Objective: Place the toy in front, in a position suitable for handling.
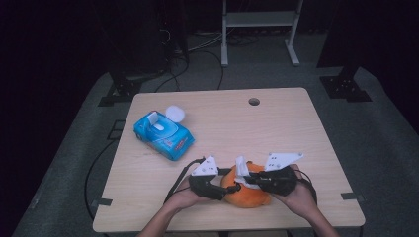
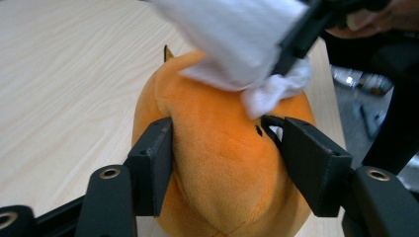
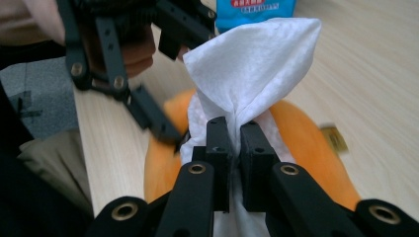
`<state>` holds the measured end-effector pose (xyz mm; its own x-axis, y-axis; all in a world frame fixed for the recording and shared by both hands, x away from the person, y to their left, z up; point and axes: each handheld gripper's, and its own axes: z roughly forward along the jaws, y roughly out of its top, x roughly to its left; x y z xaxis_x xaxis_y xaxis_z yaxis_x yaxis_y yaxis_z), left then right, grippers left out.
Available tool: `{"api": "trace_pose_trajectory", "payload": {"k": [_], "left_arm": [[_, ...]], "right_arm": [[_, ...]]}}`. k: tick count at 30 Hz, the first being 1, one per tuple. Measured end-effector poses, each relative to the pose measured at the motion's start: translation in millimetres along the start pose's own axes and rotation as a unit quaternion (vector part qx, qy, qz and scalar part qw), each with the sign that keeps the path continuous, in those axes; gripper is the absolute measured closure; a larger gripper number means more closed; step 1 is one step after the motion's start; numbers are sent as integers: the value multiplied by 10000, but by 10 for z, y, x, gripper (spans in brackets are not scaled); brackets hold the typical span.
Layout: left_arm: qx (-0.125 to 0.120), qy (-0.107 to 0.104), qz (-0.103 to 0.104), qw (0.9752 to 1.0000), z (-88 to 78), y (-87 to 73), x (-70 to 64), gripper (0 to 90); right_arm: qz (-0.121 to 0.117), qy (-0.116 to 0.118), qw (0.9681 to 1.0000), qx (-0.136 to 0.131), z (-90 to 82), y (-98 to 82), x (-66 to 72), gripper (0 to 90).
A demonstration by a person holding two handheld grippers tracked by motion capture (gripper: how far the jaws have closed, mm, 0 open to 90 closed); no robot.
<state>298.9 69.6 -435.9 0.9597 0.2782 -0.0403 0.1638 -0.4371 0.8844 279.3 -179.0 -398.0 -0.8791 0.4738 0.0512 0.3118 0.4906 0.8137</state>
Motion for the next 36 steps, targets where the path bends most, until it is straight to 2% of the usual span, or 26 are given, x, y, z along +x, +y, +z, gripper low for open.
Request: {"api": "trace_pose_trajectory", "payload": {"k": [2,6,8,9,10,11,13,14,15,17,18,19,22,25,28,30,31,32,33,34,36], "left_arm": [[19,29,54,10000,-13,-2,-1,392],[-29,-35,-59,10000,-25,-25,34,395],[-82,-24,-210,9997,-31,-11,53,337],[-140,0,-354,9993,-29,2,60,238],[-133,39,-437,9989,-25,12,65,238],[-100,62,-484,9988,-14,15,63,200],[-71,-52,-621,9980,13,0,65,187],[-47,-84,-589,9982,20,-12,59,192],[-39,-95,-473,9988,17,-20,46,287],[-33,-79,-295,9995,5,-14,28,320],[-40,-83,-195,9998,6,-11,17,372],[-43,-102,-104,9999,8,-8,3,384],[-24,-117,114,9999,15,10,-42,397],[-27,-121,139,9998,2,-4,-29,405],[-33,-125,72,9999,-10,-24,0,404],[-57,-148,25,9999,-9,-26,5,384],[-57,-162,-7,9999,-7,-20,9,384],[-63,-164,-106,9998,-7,-8,11,349],[-60,-160,-199,9997,-10,5,17,239],[-74,-159,-323,9993,-14,17,26,239],[-133,-235,-600,9978,-20,28,49,177]], "right_arm": [[-90,-69,9999,25,30,30,12,837],[-42,-218,9997,73,-16,-18,-87,838],[144,-142,9997,122,-40,-85,-149,838],[207,-128,9996,173,-55,-130,-155,838],[207,-128,9996,173,-55,-130,-155,838],[199,-101,9996,194,-58,-138,-146,838],[148,-10,9996,229,-60,-129,-108,838],[79,30,9996,263,-54,-121,-88,837],[-45,2,9996,288,-44,-104,-58,837],[-33,-25,9996,263,-48,-93,-47,837],[3,-16,10000,91,-66,-60,-47,837],[22,-27,10000,-12,-69,-38,-46,837],[-8,-70,9999,-98,-54,5,-39,837],[-26,-95,9999,-71,-42,12,-69,837],[91,-282,9996,7,-82,-62,-180,838],[346,-147,9993,23,-122,-164,-266,838],[346,-147,9993,23,-122,-164,-266,838],[360,-123,9993,58,-127,-176,-258,838],[271,-120,9995,102,-122,-169,-216,837],[271,-120,9995,102,-122,-169,-216,837],[164,-66,9997,141,-106,-153,-172,837]]}}
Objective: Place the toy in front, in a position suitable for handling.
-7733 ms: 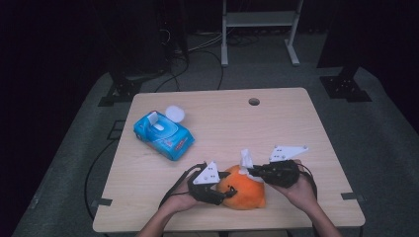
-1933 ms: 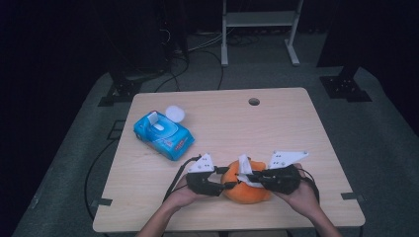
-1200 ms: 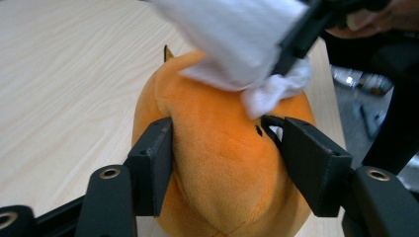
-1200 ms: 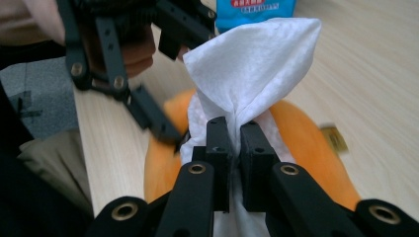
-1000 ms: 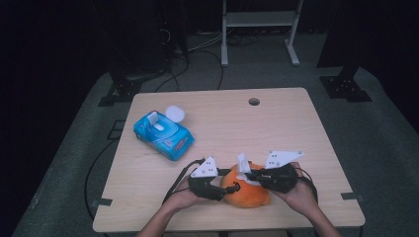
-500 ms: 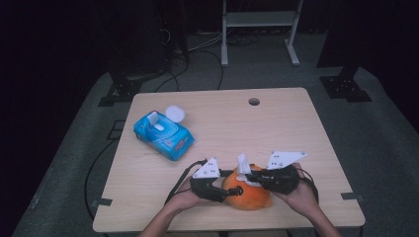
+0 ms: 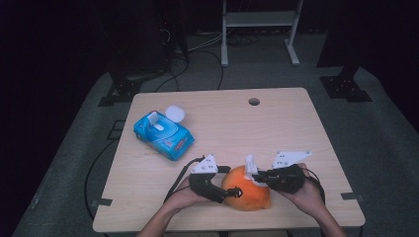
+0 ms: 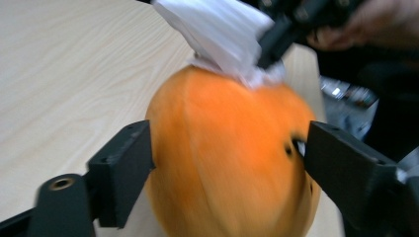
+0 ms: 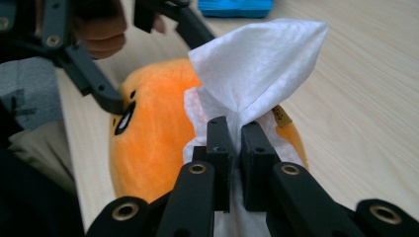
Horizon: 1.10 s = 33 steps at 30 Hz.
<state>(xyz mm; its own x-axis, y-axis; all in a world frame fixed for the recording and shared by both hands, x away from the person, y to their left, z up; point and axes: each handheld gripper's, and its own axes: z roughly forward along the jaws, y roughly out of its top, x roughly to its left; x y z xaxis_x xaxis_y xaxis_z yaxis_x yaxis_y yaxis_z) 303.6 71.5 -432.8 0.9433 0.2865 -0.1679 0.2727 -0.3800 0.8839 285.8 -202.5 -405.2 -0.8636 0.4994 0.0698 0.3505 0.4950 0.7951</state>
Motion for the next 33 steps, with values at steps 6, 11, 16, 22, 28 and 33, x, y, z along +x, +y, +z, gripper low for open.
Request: {"api": "trace_pose_trajectory", "payload": {"k": [6,11,16,22,28,33], "left_arm": [[329,-34,-281,9991,111,-30,12,110],[245,-25,87,9997,86,-36,-29,401],[-120,325,934,9950,14,56,-117,470],[-43,440,1210,9917,-20,22,-76,469],[-48,313,1014,9943,-44,-46,-6,460],[-50,235,1070,9940,-41,-62,-13,454]], "right_arm": [[-208,264,9993,159,26,37,128,837],[-221,181,9995,113,-2,47,131,838],[-202,29,9987,-475,-105,145,204,836],[-308,-88,9985,-443,-33,161,225,838],[127,-299,9988,-373,-106,-12,-56,841],[97,-395,9978,-530,-149,49,-17,839]]}}
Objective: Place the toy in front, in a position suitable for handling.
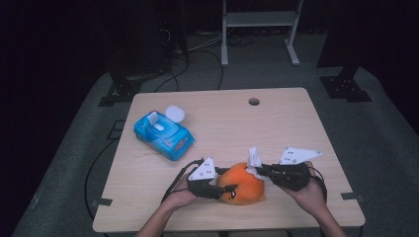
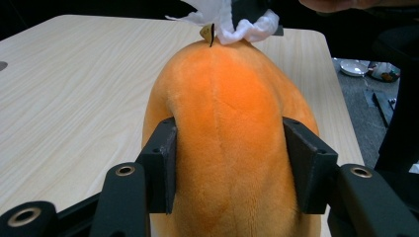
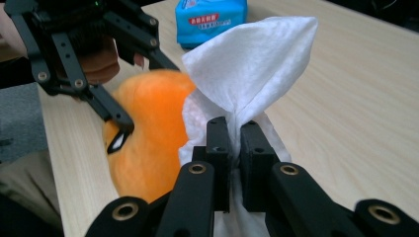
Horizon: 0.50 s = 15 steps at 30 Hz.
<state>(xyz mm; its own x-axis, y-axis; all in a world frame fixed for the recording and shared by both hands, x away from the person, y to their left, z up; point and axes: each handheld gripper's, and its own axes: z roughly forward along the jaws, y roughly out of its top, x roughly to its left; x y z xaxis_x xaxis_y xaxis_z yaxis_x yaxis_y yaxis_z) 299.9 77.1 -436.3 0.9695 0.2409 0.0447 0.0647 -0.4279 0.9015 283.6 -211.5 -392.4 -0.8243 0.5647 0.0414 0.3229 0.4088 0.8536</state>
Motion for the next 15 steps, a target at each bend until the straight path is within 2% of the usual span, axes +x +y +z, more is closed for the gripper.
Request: {"api": "trace_pose_trajectory", "payload": {"k": [2,4,7,9,11,14,15], "left_arm": [[15,0,-10,10000,-14,-10,6,451],[-15,-32,-131,9999,-17,-19,18,437],[-21,-21,-525,9986,4,15,37,282],[34,-27,-644,9979,30,47,27,189],[88,-1,-725,9973,57,64,21,159],[148,75,-755,9970,91,55,15,195],[138,100,-697,9974,85,49,11,260]], "right_arm": [[-25,10,10000,20,11,7,-2,839],[8,-2,10000,85,20,-10,-25,839],[80,163,9994,283,41,-54,-52,839],[52,216,9990,380,56,-68,-28,838],[31,271,9988,402,69,-60,4,838],[-71,296,9987,421,84,-33,53,838],[-92,255,9988,418,87,-25,69,838]]}}
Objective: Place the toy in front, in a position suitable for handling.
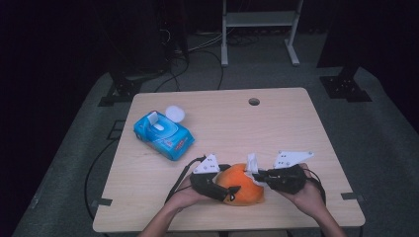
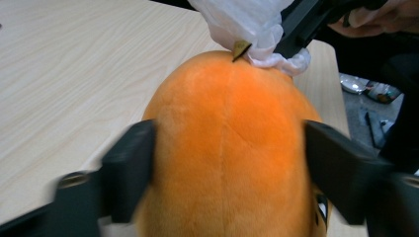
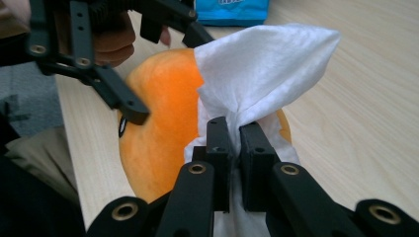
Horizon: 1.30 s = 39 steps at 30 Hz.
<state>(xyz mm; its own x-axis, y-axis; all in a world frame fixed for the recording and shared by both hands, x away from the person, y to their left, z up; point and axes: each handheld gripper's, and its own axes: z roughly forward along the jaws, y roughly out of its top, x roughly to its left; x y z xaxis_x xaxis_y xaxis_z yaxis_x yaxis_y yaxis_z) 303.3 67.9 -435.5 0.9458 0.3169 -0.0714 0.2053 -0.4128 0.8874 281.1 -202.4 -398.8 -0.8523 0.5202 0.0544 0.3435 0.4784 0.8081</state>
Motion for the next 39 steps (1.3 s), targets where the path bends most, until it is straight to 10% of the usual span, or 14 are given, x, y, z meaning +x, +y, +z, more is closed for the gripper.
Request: {"api": "trace_pose_trajectory", "payload": {"k": [4,8,19,39], "left_arm": [[-295,140,317,9990,-46,-2,-25,492],[-455,358,670,9961,-86,54,-36,506],[-363,205,290,9987,-176,-143,154,470],[-278,143,591,9978,-112,-94,46,442]], "right_arm": [[-81,-203,9996,-165,-42,36,21,840],[-113,-376,9982,-442,-98,98,34,840],[302,-382,9988,20,-6,-168,-215,840],[86,-62,9974,-712,-127,113,-62,839]]}}
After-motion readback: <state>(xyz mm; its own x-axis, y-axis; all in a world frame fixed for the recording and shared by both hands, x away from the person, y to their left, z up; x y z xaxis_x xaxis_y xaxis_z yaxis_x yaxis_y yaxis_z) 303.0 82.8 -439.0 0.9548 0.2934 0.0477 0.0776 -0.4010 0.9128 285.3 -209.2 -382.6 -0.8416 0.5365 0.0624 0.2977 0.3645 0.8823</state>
